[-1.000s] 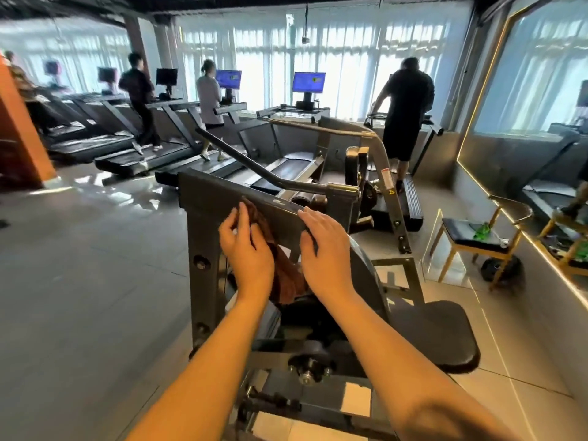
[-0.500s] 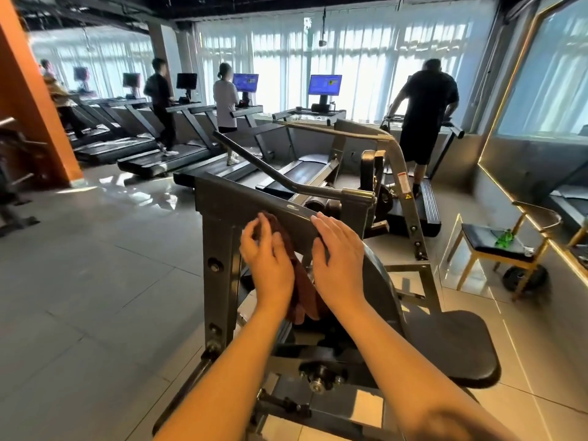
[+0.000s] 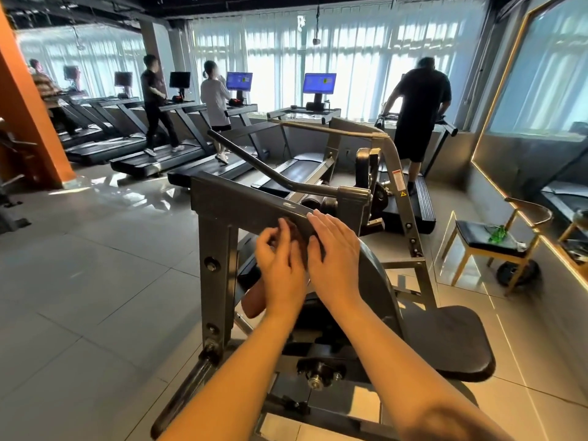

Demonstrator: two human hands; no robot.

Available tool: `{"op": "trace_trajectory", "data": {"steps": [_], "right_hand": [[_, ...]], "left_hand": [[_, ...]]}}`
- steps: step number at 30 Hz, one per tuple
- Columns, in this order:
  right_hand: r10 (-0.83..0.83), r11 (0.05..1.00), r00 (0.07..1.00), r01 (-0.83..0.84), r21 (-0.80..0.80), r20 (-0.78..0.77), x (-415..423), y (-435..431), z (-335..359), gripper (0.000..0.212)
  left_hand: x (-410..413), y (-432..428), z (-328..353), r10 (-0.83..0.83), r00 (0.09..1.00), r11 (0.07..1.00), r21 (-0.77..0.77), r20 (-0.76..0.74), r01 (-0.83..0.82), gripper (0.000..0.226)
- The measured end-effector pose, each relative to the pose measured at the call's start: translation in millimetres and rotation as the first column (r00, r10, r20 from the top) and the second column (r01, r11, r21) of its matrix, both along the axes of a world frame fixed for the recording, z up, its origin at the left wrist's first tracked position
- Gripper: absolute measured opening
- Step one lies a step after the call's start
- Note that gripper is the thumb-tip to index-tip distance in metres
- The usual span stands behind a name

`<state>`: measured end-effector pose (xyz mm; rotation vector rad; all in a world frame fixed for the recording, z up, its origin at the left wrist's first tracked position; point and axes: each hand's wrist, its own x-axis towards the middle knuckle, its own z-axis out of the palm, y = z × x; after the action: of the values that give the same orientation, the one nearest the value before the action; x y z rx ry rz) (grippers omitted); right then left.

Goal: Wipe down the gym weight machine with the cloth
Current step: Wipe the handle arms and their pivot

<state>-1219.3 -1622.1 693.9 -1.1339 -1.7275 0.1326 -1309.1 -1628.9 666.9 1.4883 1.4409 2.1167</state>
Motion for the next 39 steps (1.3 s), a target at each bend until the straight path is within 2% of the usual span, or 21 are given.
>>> {"op": "trace_trajectory", "data": {"steps": [3,4,6,8,11,12,14,16,17,19,21,23,26,28,31,32,34,37,39], "right_hand": [[0.027,1.0,0.999,-0.027,-0.012,-0.028,1,-4,2,0.041],[0.032,0.999,0.999,-0.033,-0.013,-0.019,2,-4,2,0.041],[0.021,1.0,1.0,-0.021,0.005,0.003,3,-4,1,0.041],[0.001,1.0,1.0,0.0,0.031,-0.027,-2,-6,3,0.039],[0.091,0.99,0.996,-0.089,0.11,-0.012,-22,-12,6,0.037],[0.099,0.985,0.995,-0.099,0.138,0.006,-27,-13,6,0.036],[0.03,0.987,1.0,-0.03,0.156,-0.002,-27,-11,6,0.034],[-0.071,0.984,0.996,0.062,0.166,0.049,-23,-8,5,0.038],[-0.099,0.982,0.991,0.081,0.17,0.095,-21,-8,3,0.042],[-0.105,0.987,0.986,0.087,0.137,0.127,-23,-7,2,0.049],[-0.099,0.991,0.988,0.087,0.103,0.122,-28,-4,-1,0.048],[-0.094,0.991,0.988,0.081,0.105,0.119,-31,-2,-5,0.05],[-0.095,0.989,0.989,0.081,0.125,0.111,-31,-1,-6,0.051],[-0.102,0.988,0.99,0.089,0.126,0.1,-33,-2,-6,0.051],[-0.115,0.988,0.991,0.106,0.112,0.071,-36,-5,-6,0.05],[-0.108,0.989,0.992,0.1,0.108,0.069,-36,-6,-6,0.05],[-0.093,0.991,0.992,0.083,0.104,0.091,-33,-6,-7,0.051],[-0.082,0.992,0.989,0.069,0.108,0.126,-27,-5,-7,0.052],[-0.081,0.992,0.989,0.068,0.106,0.126,-26,-5,-7,0.053]], "left_hand": [[1,-7,-22,-0.029,0.941,0.999,-0.053,-0.336,0.012,0.058],[-10,-2,-25,0.008,0.897,0.999,-0.042,-0.441,-0.03,0.062],[-34,8,-27,0.078,0.848,0.996,-0.004,-0.524,-0.094,0.057],[-57,13,-20,0.134,0.868,0.99,0.023,-0.478,-0.14,0.054],[-85,20,-9,0.164,0.955,0.983,-0.042,-0.246,-0.179,0.053],[-84,21,-5,0.15,0.976,0.984,-0.071,-0.157,-0.163,0.051],[-61,15,1,0.123,0.988,0.988,-0.081,-0.09,-0.13,0.049],[-33,5,-5,-0.028,0.998,0.998,-0.062,-0.061,0.024,0.033],[-24,0,-6,-0.053,0.994,0.997,-0.054,-0.095,0.048,0.025],[-23,-3,-13,-0.082,0.983,0.996,-0.033,-0.165,0.078,0.025],[-41,3,-20,-0.126,0.957,0.992,-0.034,-0.263,0.121,0.037],[-68,18,-29,-0.042,0.936,0.999,-0.031,-0.348,0.033,0.056],[-85,22,-25,0.037,0.982,0.994,-0.099,-0.188,-0.056,0.059],[-70,14,-17,0.003,0.99,0.996,-0.085,-0.14,-0.015,0.053],[-43,-1,-21,-0.164,0.96,0.986,-0.032,-0.227,0.161,0.032],[-43,-3,-22,-0.164,0.944,0.986,-0.015,-0.287,0.167,0.031],[-54,2,-26,-0.164,0.934,0.986,-0.042,-0.318,0.159,0.037],[-71,10,-23,-0.098,0.982,0.992,-0.099,-0.162,0.083,0.053],[-64,11,-22,-0.036,0.988,0.995,-0.094,-0.15,0.022,0.056]]}}
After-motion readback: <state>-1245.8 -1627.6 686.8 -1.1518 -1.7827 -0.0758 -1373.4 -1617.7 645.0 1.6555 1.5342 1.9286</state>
